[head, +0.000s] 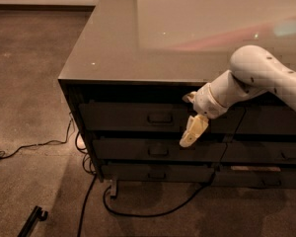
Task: Open top drawer
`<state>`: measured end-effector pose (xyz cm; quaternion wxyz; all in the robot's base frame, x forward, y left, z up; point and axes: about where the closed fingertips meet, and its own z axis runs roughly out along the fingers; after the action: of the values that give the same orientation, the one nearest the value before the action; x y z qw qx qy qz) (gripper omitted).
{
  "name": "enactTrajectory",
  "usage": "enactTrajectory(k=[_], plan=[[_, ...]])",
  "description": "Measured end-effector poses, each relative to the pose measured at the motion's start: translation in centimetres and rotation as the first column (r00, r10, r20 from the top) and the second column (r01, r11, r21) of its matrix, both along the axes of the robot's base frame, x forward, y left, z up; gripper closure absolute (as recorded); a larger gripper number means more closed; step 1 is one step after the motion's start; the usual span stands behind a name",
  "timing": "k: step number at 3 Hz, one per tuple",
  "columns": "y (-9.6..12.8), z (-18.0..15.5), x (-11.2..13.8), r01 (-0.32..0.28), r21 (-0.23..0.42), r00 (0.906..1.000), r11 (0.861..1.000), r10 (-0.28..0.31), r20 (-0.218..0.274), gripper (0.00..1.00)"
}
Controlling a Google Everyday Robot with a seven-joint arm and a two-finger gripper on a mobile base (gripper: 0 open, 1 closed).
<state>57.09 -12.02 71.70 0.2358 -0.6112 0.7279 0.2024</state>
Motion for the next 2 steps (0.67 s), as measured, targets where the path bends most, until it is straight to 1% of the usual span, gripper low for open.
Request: enactTrajectory(k=[1,2], plan=[[0.32,0.52,0.39,0.044,-0.055,0.9921,0.998,-0.037,0.12,0.0],[0.55,0.35,0.58,0.067,-0.126,0.9813,0.99,-0.042,0.188,0.0]])
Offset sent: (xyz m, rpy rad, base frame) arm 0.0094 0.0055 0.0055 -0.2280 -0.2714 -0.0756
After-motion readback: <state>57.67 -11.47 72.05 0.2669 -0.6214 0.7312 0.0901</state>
